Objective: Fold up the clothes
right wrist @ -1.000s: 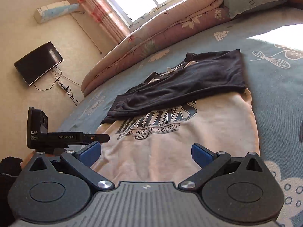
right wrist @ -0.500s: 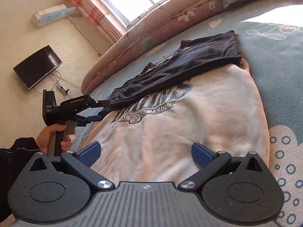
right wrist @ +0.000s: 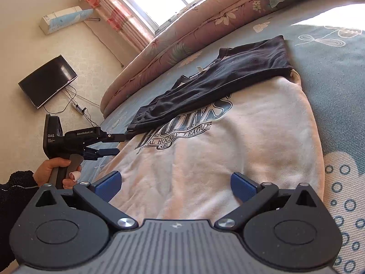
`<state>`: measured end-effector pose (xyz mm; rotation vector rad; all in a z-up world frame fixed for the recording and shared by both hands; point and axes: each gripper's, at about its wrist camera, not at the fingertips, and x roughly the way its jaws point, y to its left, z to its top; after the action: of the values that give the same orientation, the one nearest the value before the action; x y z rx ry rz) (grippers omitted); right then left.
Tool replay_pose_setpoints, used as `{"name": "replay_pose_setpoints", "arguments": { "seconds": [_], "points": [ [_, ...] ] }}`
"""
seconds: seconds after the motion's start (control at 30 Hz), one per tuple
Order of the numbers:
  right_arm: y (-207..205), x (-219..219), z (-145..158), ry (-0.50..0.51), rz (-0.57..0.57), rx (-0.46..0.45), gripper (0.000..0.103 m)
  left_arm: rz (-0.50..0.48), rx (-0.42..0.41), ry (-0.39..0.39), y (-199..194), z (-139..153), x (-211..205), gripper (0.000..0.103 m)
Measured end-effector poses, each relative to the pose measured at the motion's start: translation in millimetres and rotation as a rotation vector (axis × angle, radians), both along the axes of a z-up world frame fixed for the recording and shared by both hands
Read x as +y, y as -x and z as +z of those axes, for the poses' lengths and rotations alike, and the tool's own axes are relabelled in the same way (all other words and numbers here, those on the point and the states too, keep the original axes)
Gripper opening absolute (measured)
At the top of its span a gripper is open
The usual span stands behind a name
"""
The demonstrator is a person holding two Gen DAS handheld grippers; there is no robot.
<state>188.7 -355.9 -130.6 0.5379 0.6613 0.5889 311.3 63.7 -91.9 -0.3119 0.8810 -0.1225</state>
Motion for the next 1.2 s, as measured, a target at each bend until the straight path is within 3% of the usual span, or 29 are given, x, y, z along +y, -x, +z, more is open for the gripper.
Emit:
{"name": "replay_pose_setpoints", "arguments": {
  "seconds": [0.1,0.2,0.27,0.33,0.4,0.5,0.57,0.63,0.73,0.8,0.87,0.97,1.03,1.2],
  "points": [
    [-0.7,-0.2,-0.4,-0.003,0.001,-0.002,0.103,0.05,-0.012,0.014,13.1,6.5,15.8,0.079],
    [-0.8,-0.7,-1.0,-0.009,0.0,-0.004,0.103,-0.017,-0.099,0.011,33.0,31.5,5.7,0.08],
    [-0.8,-0.6,-1.1,-0.01,-0.002,-0.006,0.103,-0.098,-0.117,0.061,40.0,38.8,-5.8,0.083],
    [-0.5,-0.8,-1.3,-0.013,-0.004,-0.009,0.103,-0.154,-0.074,0.117,40.6,34.3,-19.6,0.084],
    [0.2,-1.5,-1.8,-0.019,-0.007,-0.012,0.103,-0.154,-0.028,0.084,41.4,23.1,-29.9,0.084],
    [1.4,-4.4,-2.8,-0.043,-0.014,-0.018,0.103,-0.037,0.058,0.028,46.1,3.1,-23.4,0.083],
    [1.8,-5.0,-3.0,-0.05,-0.019,-0.021,0.103,0.044,0.029,0.057,62.8,4.6,-12.3,0.083],
    [2.0,-3.8,-2.8,-0.044,-0.024,-0.024,0.103,0.044,-0.015,0.095,83.7,15.3,-11.2,0.083],
    [1.4,-2.2,-2.7,-0.035,-0.027,-0.025,0.103,-0.036,-0.067,0.124,117.8,26.7,-25.2,0.087],
    [2.2,-1.5,-2.2,-0.03,-0.029,-0.024,0.103,-0.087,-0.041,0.095,136.3,23.6,-39.4,0.089],
    [0.8,1.3,0.8,-0.004,-0.028,-0.012,0.103,-0.126,-0.001,0.038,148.9,15.9,-51.7,0.089],
    [5.4,13.6,19.7,0.118,-0.029,0.042,0.103,-0.148,0.058,-0.038,164.9,3.6,-60.3,0.089],
    [22.8,21.3,38.2,0.144,-0.025,0.037,0.103,-0.173,0.051,-0.068,176.0,2.7,-62.8,0.089],
    [70.9,47.2,67.2,0.241,0.026,-0.001,0.103,-0.183,0.065,-0.016,191.3,0.3,-55.7,0.091]
  ]
}}
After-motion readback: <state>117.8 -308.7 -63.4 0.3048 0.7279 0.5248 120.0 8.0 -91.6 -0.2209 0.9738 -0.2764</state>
